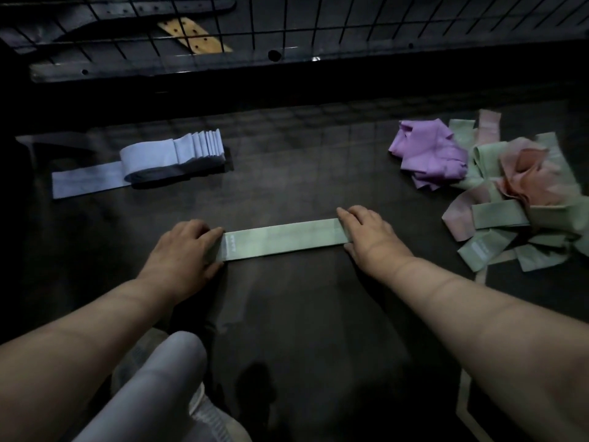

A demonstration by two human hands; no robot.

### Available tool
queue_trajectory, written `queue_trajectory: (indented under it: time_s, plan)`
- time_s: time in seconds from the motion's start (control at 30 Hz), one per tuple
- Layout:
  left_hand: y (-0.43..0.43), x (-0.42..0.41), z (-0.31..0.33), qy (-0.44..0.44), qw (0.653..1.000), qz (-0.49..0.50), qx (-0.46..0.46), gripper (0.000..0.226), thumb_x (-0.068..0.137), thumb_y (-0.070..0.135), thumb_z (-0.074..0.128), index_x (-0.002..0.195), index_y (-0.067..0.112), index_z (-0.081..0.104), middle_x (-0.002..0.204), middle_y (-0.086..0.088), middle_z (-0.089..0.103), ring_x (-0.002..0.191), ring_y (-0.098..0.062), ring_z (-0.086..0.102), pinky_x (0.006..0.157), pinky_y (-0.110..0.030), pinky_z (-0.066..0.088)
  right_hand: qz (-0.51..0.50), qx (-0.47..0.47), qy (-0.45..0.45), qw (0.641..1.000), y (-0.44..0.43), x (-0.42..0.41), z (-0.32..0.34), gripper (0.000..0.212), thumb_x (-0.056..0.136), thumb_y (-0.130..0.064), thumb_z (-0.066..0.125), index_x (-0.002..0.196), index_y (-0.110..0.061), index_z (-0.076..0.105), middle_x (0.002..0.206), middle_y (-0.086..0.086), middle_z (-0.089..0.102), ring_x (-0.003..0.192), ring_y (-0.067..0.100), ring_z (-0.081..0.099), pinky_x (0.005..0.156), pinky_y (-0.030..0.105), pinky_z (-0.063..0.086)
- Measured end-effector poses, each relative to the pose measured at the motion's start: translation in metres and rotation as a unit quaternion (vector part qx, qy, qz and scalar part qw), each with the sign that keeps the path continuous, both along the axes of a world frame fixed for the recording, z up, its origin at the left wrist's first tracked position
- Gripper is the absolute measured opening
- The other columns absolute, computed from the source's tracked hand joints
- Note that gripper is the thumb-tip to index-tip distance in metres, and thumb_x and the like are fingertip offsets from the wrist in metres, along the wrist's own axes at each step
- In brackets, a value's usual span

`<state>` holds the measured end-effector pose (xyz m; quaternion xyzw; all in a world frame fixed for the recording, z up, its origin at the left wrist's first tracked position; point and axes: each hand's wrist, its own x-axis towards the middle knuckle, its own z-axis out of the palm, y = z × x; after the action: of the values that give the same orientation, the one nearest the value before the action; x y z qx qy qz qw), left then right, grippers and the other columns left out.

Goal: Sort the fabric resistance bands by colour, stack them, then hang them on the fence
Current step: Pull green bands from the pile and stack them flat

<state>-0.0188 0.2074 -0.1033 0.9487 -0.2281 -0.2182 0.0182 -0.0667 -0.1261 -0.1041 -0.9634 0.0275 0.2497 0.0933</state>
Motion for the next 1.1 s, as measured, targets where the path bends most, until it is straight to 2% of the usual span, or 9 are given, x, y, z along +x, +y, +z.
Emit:
queue_trajectory:
  time_s: [0.07, 0.13, 0.23, 0.43, 0.63, 0.77, 0.83, 0.97, 1.1]
  plan:
    - [-0.004, -0.001, 0.000, -0.002, 1.000, 0.000, -0.002, 0.077, 0.069, 0.060, 0.065, 0.132, 0.015, 0.060, 0.114, -0.012, 0.057, 0.100, -0.036, 0.056, 0.087, -0.045, 0.049, -0.057, 0.038, -0.032, 0.997, -0.001, -0.012, 0.001, 0.076, 0.095, -0.027, 0.059, 0.157, -0.020, 0.016, 0.162, 0.003, 0.014, 0.148, 0.022, 0.016, 0.118, 0.033, 0.016]
    - [-0.013, -0.004, 0.001, 0.002, 1.000, 0.001, -0.011, 0.081, 0.066, 0.064, 0.060, 0.130, 0.016, 0.060, 0.117, -0.014, 0.056, 0.103, -0.037, 0.054, 0.089, -0.047, 0.047, -0.124, 0.065, -0.061, 0.988, -0.006, -0.027, 0.001, 0.070, 0.094, -0.028, 0.059, 0.154, -0.015, 0.025, 0.162, 0.007, 0.015, 0.148, 0.024, 0.016, 0.120, 0.035, 0.014]
    - [-0.035, -0.006, 0.006, -0.001, 0.999, -0.014, -0.041, 0.075, 0.070, 0.062, 0.054, 0.129, 0.015, 0.060, 0.126, -0.018, 0.053, 0.111, -0.040, 0.052, 0.093, -0.052, 0.045, -0.235, 0.022, -0.076, 0.969, -0.030, -0.051, -0.003, 0.055, 0.094, -0.023, 0.057, 0.146, -0.014, 0.041, 0.159, 0.014, 0.019, 0.147, 0.031, 0.020, 0.118, 0.039, 0.018]
    - [-0.092, -0.017, 0.027, 0.027, 0.990, -0.081, -0.113, 0.064, 0.079, 0.054, 0.043, 0.117, 0.008, 0.067, 0.116, -0.017, 0.060, 0.104, -0.039, 0.058, 0.089, -0.049, 0.049, -0.470, -0.076, -0.047, 0.878, -0.103, -0.082, 0.001, 0.045, 0.093, -0.024, 0.058, 0.137, -0.016, 0.049, 0.157, 0.019, 0.013, 0.141, 0.042, 0.023, 0.115, 0.044, 0.022]
    - [-0.149, -0.011, 0.041, 0.067, 0.976, -0.129, -0.164, 0.059, 0.084, 0.053, 0.037, 0.116, 0.013, 0.067, 0.111, -0.006, 0.064, 0.100, -0.031, 0.064, 0.086, -0.040, 0.052, -0.366, -0.098, -0.028, 0.925, -0.161, -0.081, 0.009, 0.037, 0.094, -0.012, 0.050, 0.128, -0.025, 0.057, 0.163, 0.011, -0.004, 0.150, 0.033, 0.002, 0.119, 0.044, 0.012]
    - [-0.186, -0.003, 0.054, 0.121, 0.970, -0.078, -0.196, 0.047, 0.095, 0.051, 0.044, 0.126, 0.020, 0.060, 0.120, 0.002, 0.059, 0.112, -0.019, 0.058, 0.096, -0.031, 0.045, -0.318, -0.147, 0.077, 0.933, -0.198, -0.056, 0.021, 0.038, 0.097, -0.028, 0.045, 0.134, -0.030, 0.053, 0.164, 0.001, -0.016, 0.151, 0.028, -0.010, 0.122, 0.044, 0.005]
    - [-0.210, 0.006, 0.063, 0.165, 0.962, -0.070, -0.207, 0.037, 0.098, 0.040, 0.049, 0.126, 0.020, 0.061, 0.121, 0.002, 0.061, 0.109, -0.014, 0.059, 0.091, -0.024, 0.044, -0.252, -0.189, 0.145, 0.938, -0.208, -0.047, 0.029, 0.039, 0.098, -0.027, 0.043, 0.136, -0.031, 0.051, 0.164, 0.003, -0.018, 0.151, 0.030, -0.013, 0.121, 0.043, 0.004]
    - [-0.266, 0.022, 0.080, 0.196, 0.954, -0.088, -0.207, 0.033, 0.099, 0.037, 0.050, 0.121, 0.018, 0.065, 0.115, 0.001, 0.068, 0.099, -0.016, 0.063, 0.081, -0.020, 0.043, -0.165, -0.226, 0.139, 0.950, -0.223, -0.041, 0.032, 0.039, 0.097, -0.020, 0.046, 0.136, -0.027, 0.051, 0.165, 0.003, -0.009, 0.152, 0.028, -0.007, 0.120, 0.042, 0.011]
    - [-0.320, 0.024, 0.089, 0.193, 0.957, -0.063, -0.209, 0.034, 0.098, 0.043, 0.051, 0.115, 0.017, 0.065, 0.112, -0.003, 0.067, 0.100, -0.023, 0.062, 0.089, -0.031, 0.050, -0.136, -0.215, 0.101, 0.962, -0.243, -0.033, 0.027, 0.058, 0.090, -0.013, 0.058, 0.144, -0.020, 0.038, 0.162, 0.004, 0.017, 0.150, 0.025, 0.012, 0.119, 0.041, 0.021]
